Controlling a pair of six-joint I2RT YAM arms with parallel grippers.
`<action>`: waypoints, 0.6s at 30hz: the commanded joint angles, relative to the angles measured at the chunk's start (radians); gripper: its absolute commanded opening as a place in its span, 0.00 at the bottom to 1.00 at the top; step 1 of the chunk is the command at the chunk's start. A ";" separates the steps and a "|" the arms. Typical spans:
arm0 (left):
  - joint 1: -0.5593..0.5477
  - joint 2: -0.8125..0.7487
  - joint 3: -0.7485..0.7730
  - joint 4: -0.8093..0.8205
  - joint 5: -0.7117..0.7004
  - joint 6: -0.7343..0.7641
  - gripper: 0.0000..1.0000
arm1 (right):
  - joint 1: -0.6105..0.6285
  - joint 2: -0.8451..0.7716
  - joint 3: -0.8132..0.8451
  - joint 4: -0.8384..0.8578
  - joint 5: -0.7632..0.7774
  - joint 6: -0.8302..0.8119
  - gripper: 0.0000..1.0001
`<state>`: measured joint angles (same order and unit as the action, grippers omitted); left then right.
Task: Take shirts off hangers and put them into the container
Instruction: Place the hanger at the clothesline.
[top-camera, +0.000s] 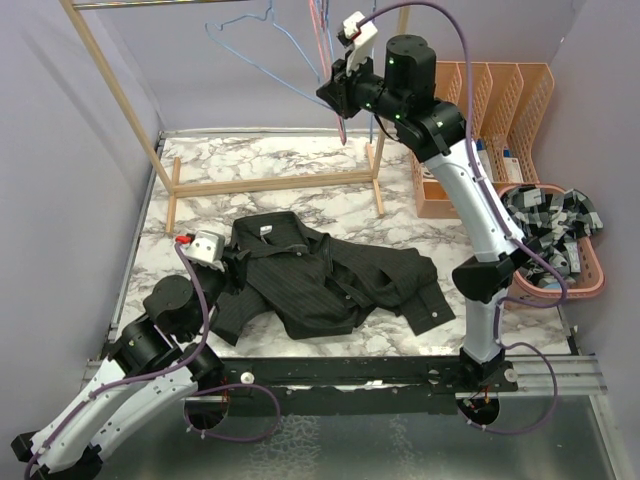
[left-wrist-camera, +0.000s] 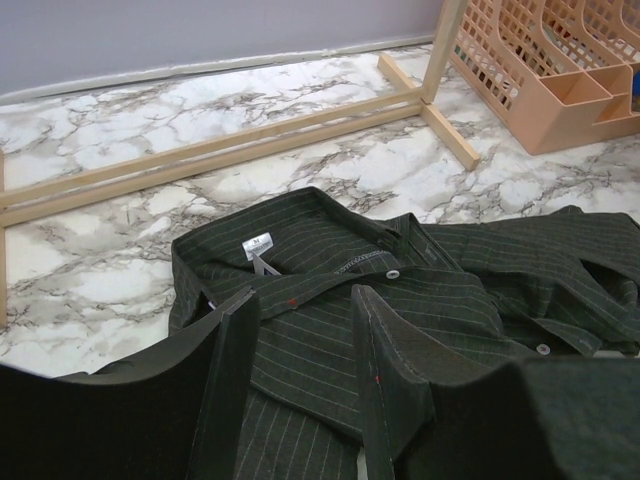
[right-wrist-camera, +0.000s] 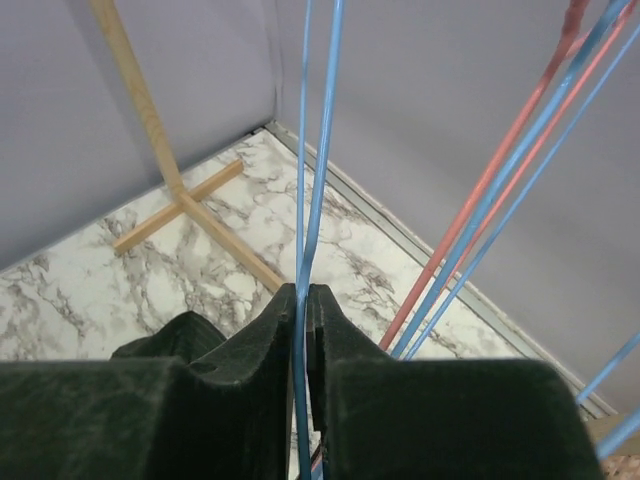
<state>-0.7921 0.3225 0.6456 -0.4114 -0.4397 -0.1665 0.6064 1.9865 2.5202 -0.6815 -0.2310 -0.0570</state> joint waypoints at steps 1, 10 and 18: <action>0.001 -0.020 -0.011 0.032 -0.013 -0.003 0.44 | 0.021 -0.055 -0.037 0.026 0.017 0.005 0.26; 0.001 -0.010 -0.011 0.031 -0.011 0.001 0.44 | 0.023 -0.313 -0.271 -0.007 -0.113 -0.015 0.65; -0.001 -0.007 -0.012 0.036 0.003 0.011 0.44 | 0.022 -0.674 -0.660 -0.091 -0.339 -0.091 0.71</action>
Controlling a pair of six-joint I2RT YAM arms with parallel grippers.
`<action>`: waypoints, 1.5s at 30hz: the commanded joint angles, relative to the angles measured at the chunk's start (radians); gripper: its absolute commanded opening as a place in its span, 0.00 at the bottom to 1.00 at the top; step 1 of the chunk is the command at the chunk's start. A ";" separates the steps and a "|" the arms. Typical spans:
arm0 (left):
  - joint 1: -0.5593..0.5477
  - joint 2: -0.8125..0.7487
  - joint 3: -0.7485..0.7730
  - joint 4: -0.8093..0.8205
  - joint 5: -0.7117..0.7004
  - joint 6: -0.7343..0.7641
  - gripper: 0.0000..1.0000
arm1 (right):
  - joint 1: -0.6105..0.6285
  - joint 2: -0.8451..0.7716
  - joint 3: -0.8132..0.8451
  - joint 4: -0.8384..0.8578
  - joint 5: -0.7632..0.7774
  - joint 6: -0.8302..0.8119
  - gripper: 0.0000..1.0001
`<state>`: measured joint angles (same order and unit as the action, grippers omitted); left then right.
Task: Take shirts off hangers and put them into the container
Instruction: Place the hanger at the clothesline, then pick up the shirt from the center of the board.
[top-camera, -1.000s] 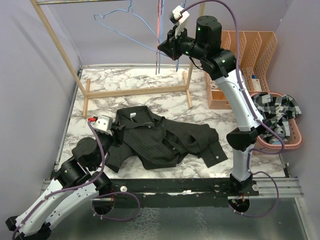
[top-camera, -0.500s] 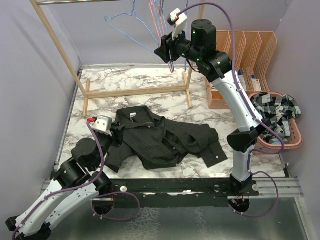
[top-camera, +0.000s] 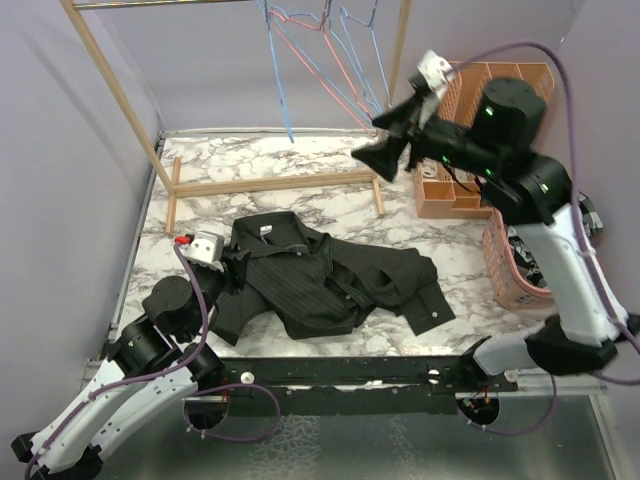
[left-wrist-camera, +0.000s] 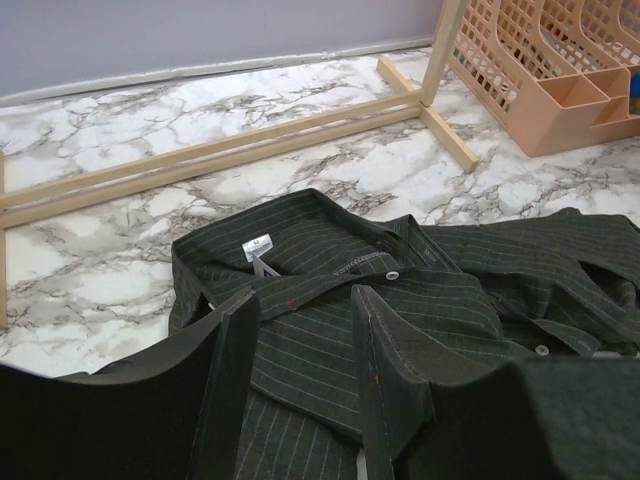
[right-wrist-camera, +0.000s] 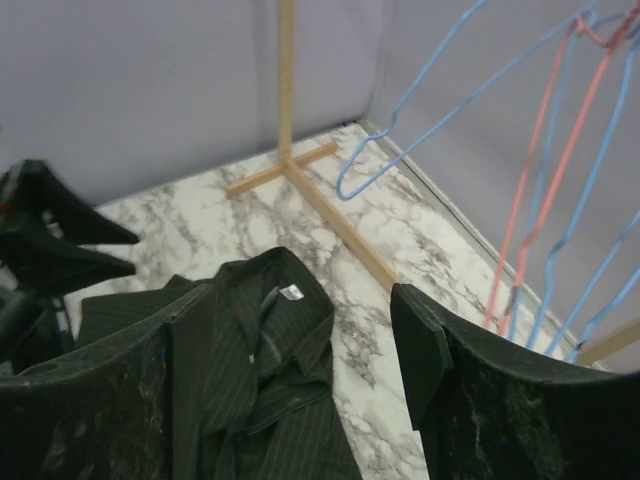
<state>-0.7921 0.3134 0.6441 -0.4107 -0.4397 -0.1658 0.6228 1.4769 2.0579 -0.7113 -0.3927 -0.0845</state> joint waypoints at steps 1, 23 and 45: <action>0.000 0.003 -0.012 0.037 0.005 0.012 0.44 | 0.006 -0.213 -0.276 -0.070 -0.218 -0.089 0.72; 0.000 0.077 -0.016 0.044 0.041 0.029 0.44 | 0.072 -0.248 -1.105 0.154 -0.256 -0.148 1.00; 0.001 0.047 -0.020 0.037 0.005 0.023 0.44 | 0.305 0.274 -0.804 0.115 0.059 -0.146 1.00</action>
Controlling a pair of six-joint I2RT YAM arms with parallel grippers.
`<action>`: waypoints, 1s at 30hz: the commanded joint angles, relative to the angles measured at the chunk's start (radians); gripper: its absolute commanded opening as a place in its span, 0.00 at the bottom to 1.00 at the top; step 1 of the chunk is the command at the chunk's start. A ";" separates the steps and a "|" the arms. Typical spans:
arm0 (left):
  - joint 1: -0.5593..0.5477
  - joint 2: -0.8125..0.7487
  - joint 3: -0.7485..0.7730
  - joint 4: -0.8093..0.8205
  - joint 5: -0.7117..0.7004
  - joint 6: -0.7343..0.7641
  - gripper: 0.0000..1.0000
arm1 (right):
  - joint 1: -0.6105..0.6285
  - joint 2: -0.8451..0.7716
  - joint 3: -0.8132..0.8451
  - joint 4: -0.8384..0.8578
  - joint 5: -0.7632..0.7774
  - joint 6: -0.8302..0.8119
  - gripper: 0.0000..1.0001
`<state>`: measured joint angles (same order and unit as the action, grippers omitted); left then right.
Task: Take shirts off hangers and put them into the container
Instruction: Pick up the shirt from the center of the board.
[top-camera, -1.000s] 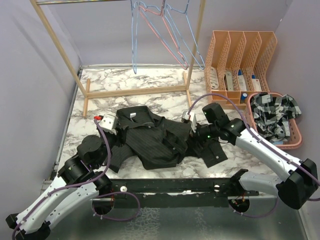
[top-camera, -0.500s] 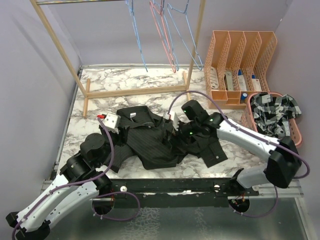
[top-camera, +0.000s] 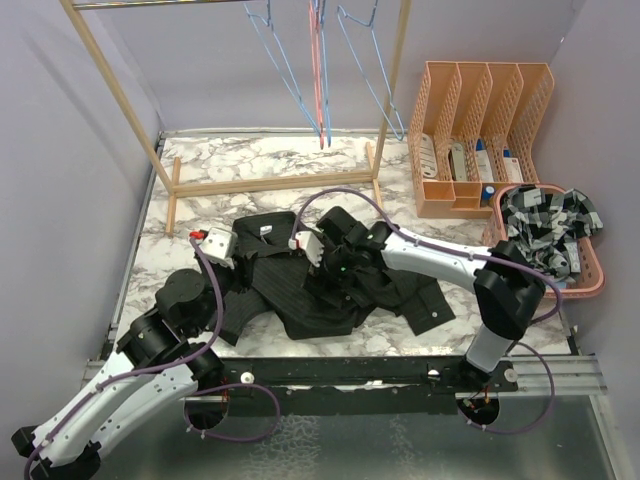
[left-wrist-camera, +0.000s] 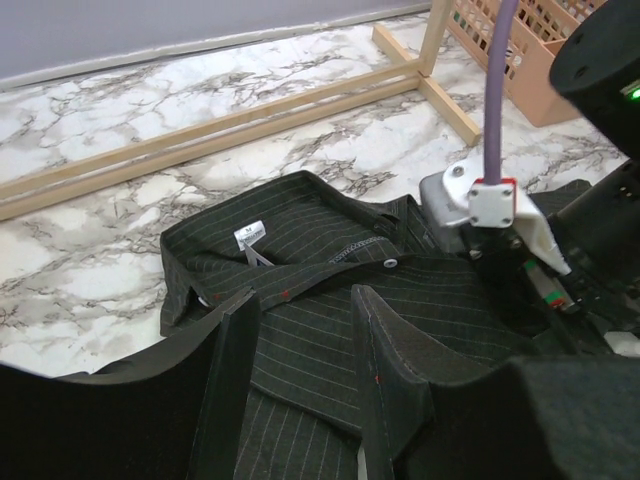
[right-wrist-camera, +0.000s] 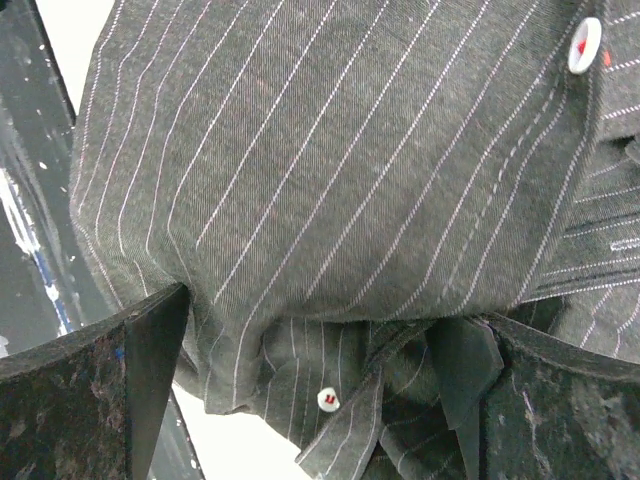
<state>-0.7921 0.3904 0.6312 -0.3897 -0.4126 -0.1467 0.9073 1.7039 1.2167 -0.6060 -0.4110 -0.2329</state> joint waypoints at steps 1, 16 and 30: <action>0.000 -0.036 -0.006 0.016 -0.024 0.005 0.44 | 0.021 0.062 0.037 0.014 0.075 0.003 1.00; 0.000 -0.032 -0.013 0.015 -0.030 0.001 0.44 | -0.017 0.012 -0.020 -0.048 0.063 -0.063 0.01; 0.000 -0.010 -0.016 0.023 -0.021 -0.002 0.45 | -0.644 -0.572 0.278 -0.199 0.272 0.068 0.01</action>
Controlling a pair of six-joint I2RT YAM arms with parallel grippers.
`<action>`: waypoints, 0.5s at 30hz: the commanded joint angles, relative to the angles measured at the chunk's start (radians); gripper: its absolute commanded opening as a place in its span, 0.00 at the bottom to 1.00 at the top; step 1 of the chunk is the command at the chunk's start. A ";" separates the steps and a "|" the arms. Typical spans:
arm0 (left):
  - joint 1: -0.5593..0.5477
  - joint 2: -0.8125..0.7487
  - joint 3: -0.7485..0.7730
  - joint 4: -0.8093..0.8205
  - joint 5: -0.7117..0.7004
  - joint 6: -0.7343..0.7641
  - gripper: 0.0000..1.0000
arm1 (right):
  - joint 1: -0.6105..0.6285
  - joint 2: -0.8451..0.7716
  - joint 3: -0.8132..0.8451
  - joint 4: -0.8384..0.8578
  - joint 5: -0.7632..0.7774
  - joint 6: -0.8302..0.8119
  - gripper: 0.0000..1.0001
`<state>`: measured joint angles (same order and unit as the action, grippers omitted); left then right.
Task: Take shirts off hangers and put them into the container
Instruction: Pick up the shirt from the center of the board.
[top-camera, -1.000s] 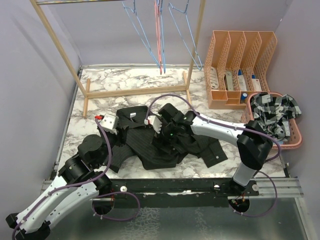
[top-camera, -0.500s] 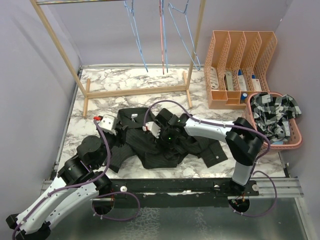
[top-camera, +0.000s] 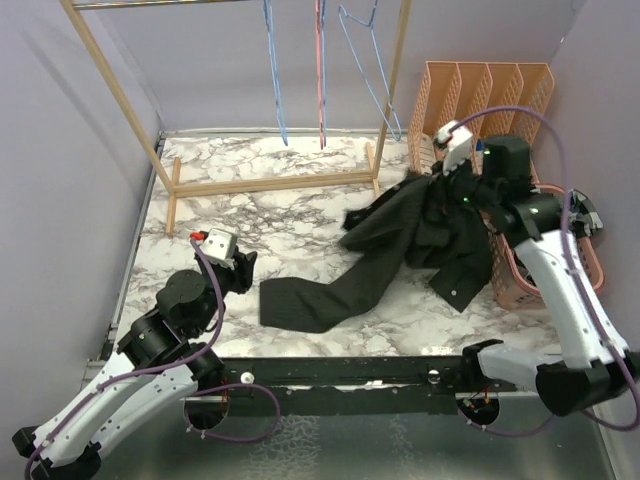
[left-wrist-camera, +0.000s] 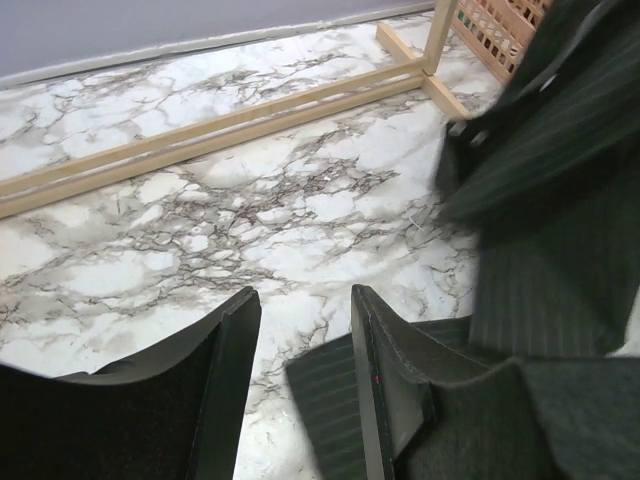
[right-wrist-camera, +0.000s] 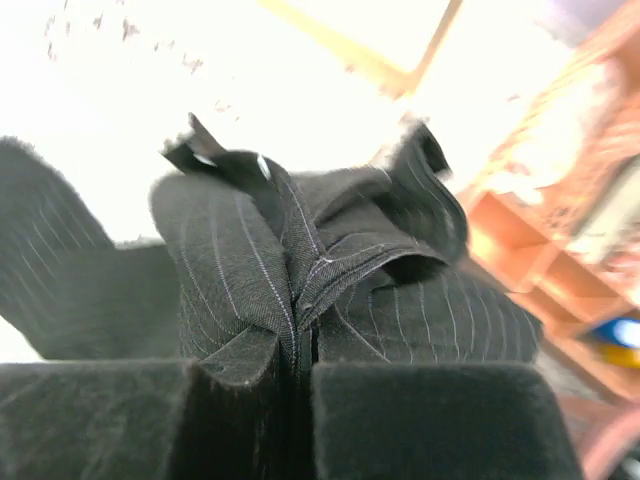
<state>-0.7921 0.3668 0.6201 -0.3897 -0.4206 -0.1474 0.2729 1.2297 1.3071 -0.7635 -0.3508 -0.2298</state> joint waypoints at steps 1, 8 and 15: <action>0.000 0.016 -0.006 0.023 -0.009 0.000 0.45 | -0.020 -0.096 0.259 -0.054 0.265 0.081 0.01; -0.001 0.020 -0.006 0.025 0.017 -0.004 0.45 | -0.126 0.039 0.639 -0.109 0.418 0.152 0.01; -0.004 0.024 -0.008 0.026 0.032 -0.007 0.44 | -0.256 0.178 0.803 -0.156 0.327 0.124 0.01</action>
<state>-0.7921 0.3862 0.6182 -0.3893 -0.4133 -0.1482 0.0921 1.3109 2.0193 -0.8501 -0.0074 -0.1032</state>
